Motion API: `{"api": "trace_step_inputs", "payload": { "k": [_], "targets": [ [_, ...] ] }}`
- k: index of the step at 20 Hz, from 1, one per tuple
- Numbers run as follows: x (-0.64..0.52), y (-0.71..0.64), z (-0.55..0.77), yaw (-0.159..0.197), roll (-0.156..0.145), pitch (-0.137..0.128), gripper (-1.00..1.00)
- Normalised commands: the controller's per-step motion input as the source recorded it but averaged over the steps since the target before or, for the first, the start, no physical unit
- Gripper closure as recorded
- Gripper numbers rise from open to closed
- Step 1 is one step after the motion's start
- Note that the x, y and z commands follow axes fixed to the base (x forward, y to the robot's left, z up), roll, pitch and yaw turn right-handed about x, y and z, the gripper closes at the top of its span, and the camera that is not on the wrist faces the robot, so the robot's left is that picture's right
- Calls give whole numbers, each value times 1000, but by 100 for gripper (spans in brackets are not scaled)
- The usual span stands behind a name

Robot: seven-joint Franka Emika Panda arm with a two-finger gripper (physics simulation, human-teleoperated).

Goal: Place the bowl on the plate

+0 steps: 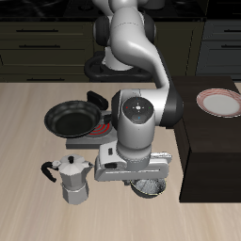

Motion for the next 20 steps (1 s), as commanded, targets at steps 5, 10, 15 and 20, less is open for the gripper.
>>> {"api": "trace_step_inputs", "payload": {
  "k": [5,10,15,20],
  "targets": [
    [-60,30,229,-2,6,-31,100],
    [-47,-12,172,3,-1,-21,100],
    [-79,-8,256,6,-2,-32,100],
    [-52,-12,241,-3,-1,-32,100]
  ]
}}
